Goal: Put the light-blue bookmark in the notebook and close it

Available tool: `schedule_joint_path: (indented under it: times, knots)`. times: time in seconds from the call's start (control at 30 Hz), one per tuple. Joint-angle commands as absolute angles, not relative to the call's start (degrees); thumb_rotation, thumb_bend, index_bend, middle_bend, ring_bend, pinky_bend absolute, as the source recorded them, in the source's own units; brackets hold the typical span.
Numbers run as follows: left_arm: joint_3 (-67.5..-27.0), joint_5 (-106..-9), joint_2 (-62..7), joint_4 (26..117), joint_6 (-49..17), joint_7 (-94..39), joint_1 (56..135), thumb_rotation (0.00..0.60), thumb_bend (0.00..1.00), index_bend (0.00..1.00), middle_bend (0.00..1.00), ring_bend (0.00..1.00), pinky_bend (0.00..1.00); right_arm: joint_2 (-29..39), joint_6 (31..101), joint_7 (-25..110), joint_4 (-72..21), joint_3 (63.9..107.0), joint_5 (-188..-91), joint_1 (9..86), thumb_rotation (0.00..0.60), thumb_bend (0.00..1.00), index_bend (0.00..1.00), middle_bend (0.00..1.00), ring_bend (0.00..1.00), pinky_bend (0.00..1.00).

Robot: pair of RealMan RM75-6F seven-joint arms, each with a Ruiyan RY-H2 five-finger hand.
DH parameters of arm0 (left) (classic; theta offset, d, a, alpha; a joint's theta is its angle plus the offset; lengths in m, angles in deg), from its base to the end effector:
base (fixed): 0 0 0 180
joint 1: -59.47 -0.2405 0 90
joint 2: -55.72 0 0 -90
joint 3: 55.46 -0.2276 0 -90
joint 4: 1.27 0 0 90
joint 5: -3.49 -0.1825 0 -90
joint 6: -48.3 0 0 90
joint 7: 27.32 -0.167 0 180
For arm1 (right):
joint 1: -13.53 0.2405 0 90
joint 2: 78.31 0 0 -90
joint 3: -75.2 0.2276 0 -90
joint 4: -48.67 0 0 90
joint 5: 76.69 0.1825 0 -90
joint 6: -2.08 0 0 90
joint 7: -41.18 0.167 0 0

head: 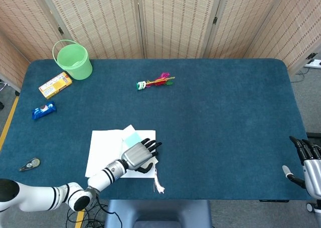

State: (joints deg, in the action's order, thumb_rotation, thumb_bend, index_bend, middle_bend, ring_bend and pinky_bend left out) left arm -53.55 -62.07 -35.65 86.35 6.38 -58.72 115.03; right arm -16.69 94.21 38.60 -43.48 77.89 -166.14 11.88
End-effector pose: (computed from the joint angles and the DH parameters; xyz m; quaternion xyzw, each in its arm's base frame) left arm -0.0658 0.2934 -0.0673 -0.9004 -0.2203 -0.2638 0.2669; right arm -0.2807 -0.1670 0.1983 0.5846 -0.3447 0.3739 0.6321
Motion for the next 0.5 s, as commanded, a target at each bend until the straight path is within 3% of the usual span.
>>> schedule_joint_path:
  times: [0.03, 0.5]
  knots:
    - [-53.79, -61.11, -35.85, 85.93, 6.37, -59.43, 115.21, 0.221, 0.62, 0.26, 0.0, 0.0, 0.13, -16.66, 94.11, 38.64, -43.41, 77.9, -166.13, 11.93, 0.6, 0.19, 0.13, 0.2, 0.15, 0.24]
    - [-55.36, -60.25, -35.2, 86.84, 5.79, -60.6, 115.34, 0.22, 0.62, 0.27, 0.0, 0.0, 0.13, -16.53, 94.08, 38.76, -43.19, 77.87, -166.19, 11.92, 0.6, 0.19, 0.13, 0.2, 0.15, 0.24]
